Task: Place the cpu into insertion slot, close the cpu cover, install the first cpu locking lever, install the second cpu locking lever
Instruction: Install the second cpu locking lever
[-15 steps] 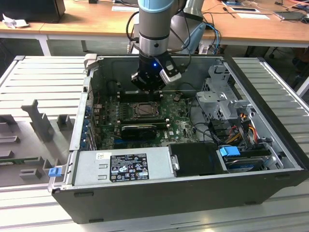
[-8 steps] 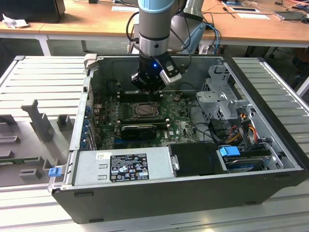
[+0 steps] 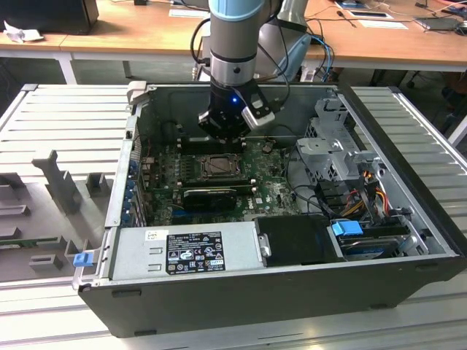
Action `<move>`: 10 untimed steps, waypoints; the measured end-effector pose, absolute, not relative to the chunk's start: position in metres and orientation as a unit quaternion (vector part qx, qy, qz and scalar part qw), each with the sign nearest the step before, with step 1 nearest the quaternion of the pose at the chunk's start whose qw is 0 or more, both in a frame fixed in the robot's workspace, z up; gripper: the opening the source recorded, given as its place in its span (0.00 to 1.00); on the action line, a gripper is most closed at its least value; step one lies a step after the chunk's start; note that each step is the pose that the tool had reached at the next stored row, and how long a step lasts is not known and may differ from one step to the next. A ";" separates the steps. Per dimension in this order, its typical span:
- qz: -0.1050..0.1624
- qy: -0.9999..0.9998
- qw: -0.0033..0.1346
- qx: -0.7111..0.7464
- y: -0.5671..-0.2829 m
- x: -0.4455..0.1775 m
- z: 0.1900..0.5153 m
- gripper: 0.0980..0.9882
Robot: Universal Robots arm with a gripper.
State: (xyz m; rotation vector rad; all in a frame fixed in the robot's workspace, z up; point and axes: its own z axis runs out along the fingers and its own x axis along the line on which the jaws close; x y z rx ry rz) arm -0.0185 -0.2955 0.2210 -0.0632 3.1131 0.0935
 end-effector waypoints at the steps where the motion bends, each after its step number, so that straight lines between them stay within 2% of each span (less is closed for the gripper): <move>1: 0.030 0.999 0.013 -0.020 -0.296 -0.019 0.221 0.01; 10: 0.030 0.999 0.013 -0.020 -0.300 -0.018 0.221 0.01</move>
